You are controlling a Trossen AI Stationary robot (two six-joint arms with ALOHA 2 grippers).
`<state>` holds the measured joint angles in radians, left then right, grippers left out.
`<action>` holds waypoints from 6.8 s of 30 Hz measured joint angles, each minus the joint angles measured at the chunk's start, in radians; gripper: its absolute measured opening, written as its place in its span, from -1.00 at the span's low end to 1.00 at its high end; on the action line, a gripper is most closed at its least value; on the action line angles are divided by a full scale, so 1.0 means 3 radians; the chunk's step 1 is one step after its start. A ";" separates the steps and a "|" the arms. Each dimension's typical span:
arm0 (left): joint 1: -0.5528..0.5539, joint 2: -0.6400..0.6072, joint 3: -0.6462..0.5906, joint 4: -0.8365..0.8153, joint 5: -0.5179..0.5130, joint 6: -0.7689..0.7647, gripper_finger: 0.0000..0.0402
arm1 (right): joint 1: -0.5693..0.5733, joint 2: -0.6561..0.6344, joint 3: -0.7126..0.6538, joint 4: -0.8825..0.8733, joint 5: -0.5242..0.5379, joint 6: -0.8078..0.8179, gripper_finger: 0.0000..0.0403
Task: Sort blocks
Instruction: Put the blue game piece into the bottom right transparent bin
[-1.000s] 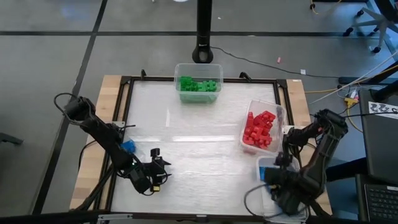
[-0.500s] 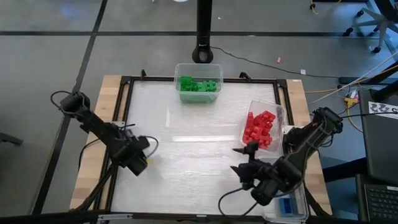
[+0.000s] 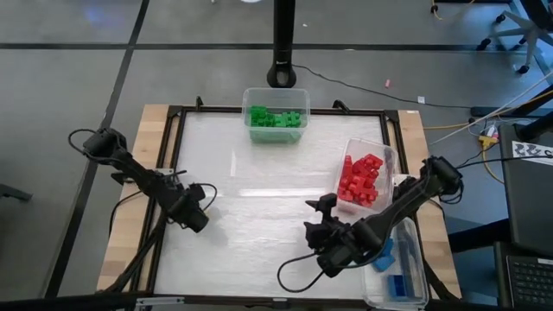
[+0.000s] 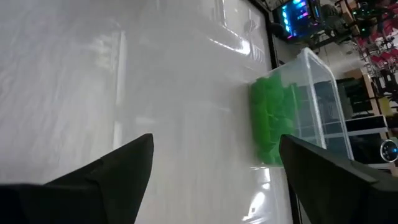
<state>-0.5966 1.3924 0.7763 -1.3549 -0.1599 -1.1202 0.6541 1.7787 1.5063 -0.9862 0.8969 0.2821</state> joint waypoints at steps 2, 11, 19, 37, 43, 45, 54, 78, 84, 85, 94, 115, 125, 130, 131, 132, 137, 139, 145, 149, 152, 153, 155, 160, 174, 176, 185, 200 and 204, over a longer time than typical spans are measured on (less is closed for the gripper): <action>0.0054 0.0050 -0.0016 -0.0094 -0.0024 0.0008 -0.12 | -0.0001 0.0053 0.0000 -0.0003 -0.0008 -0.0001 0.71; 0.0243 0.0416 -0.0053 -0.0085 0.0036 0.0414 -0.57 | -0.0001 0.0136 0.0000 0.0107 -0.0032 0.0000 0.71; 0.0338 0.0817 -0.0127 0.0125 0.0355 0.1022 -0.95 | -0.0001 0.0136 0.0000 0.0171 -0.0125 0.0000 0.71; 0.0416 0.0655 0.0413 0.0782 0.0559 0.0789 -0.99 | 0.0000 0.0134 0.0000 0.0248 -0.0211 -0.0001 0.71; 0.0537 0.0651 0.0503 0.1374 0.0431 0.0987 -0.98 | 0.0000 0.0133 0.0000 0.0294 -0.0150 -0.0003 0.71; 0.0577 0.0657 0.0567 0.1579 0.0277 0.1110 -0.98 | 0.0000 0.0133 0.0000 0.0345 -0.0111 -0.0008 0.71; 0.0393 0.0315 0.0906 0.0876 -0.0184 0.1024 -0.99 | 0.0000 0.0132 0.0000 0.0388 -0.0149 -0.0007 0.71; -0.0065 0.0293 -0.0241 0.3517 -0.0090 0.1066 -0.98 | -0.0083 0.0448 -0.0002 0.1084 0.0175 -0.0056 0.71; -0.0087 0.0314 -0.0315 0.3475 -0.0129 0.0937 -0.98 | -0.0233 0.0674 -0.0003 0.1433 -0.0140 -0.0049 0.71; -0.0109 0.0314 -0.0320 0.3469 -0.0130 0.0920 -0.98 | -0.0259 0.0697 -0.0003 0.1538 -0.0146 -0.0021 0.71; -0.0420 0.0289 -0.0320 0.3295 -0.0541 0.0738 -0.98 | -0.0593 0.0835 0.0000 0.2274 -0.0585 -0.0497 0.71; -0.0647 0.0291 -0.1028 0.4359 -0.1446 0.0618 -0.98 | -0.1331 0.1447 -0.0001 0.4004 -0.2541 -0.1638 0.71; -0.0553 0.0295 -0.1114 0.4479 -0.1656 0.0693 -0.98 | -0.1337 0.1675 -0.0003 0.4127 -0.2667 -0.1567 0.71; -0.0509 0.0296 -0.1112 0.4522 -0.1690 0.0705 -0.98 | -0.1329 0.1731 0.0000 0.4193 -0.2601 -0.1533 0.71; -0.0501 0.0296 -0.1112 0.4542 -0.1692 0.0705 -0.98 | -0.1328 0.1747 0.0001 0.4229 -0.2588 -0.1485 0.71; -0.0499 0.0296 -0.1112 0.4553 -0.1692 0.0705 -0.98 | -0.1328 0.1755 0.0000 0.4246 -0.2591 -0.1454 0.71; -0.0489 0.0296 -0.1111 0.4579 -0.1693 0.0700 -0.98 | -0.1305 0.1796 -0.0001 0.4239 -0.2603 -0.1040 0.71; -0.0488 0.0296 -0.1111 0.4578 -0.1693 0.0689 -0.98 | -0.1282 0.1796 -0.0003 0.4243 -0.2516 -0.0915 0.71; -0.0470 0.0296 -0.1111 0.4584 -0.1690 0.0696 -0.98 | -0.1262 0.1797 0.0000 0.4456 -0.2433 -0.0765 0.71; -0.0464 0.0295 -0.1111 0.4615 -0.1689 0.0692 -0.98 | -0.1237 0.1885 0.0001 0.4457 -0.2296 -0.0723 0.71; -0.0463 0.0293 -0.1111 0.4720 -0.1689 0.0721 -0.98 | -0.1237 0.1966 -0.0003 0.4574 -0.2214 -0.0670 0.71; -0.0458 0.0292 -0.1111 0.4737 -0.1692 0.0730 -0.98 | -0.1237 0.1991 -0.0003 0.4648 -0.2212 -0.0665 0.71; -0.0453 0.0292 -0.1112 0.4739 -0.1690 0.0729 -0.98 | -0.1235 0.2039 -0.0001 0.4758 -0.2155 -0.0655 0.71; -0.0445 0.0296 -0.1112 0.4746 -0.1689 0.0729 -0.98 | -0.1241 0.2156 -0.0001 0.4946 -0.2080 -0.0688 0.71; -0.0447 0.0297 -0.1112 0.4747 -0.1701 0.0777 -0.98 | -0.1240 0.2232 0.0002 0.5202 -0.1979 -0.1141 0.46; -0.0469 0.0294 -0.1112 0.4746 -0.1695 0.0777 -0.98 | -0.1240 0.2223 0.0001 0.5180 -0.1980 -0.1199 0.46; -0.0709 0.0023 -0.1065 0.4583 -0.1621 0.0783 -0.98 | -0.1094 0.1576 0.0000 0.4165 -0.1895 -0.1592 0.46; -0.0765 0.0030 -0.1066 0.4571 -0.1834 0.0757 -0.98 | -0.0246 -0.0291 0.0002 0.1309 -0.1065 -0.0809 0.46; -0.0765 0.0030 -0.1066 0.4574 -0.1835 0.0754 -0.98 | 0.0057 -0.0688 0.0003 0.0364 -0.1204 0.0097 0.48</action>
<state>-0.8261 1.4014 0.4564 0.0174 -0.7105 -0.8942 0.6712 1.5724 1.5070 -0.8771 0.5356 0.3113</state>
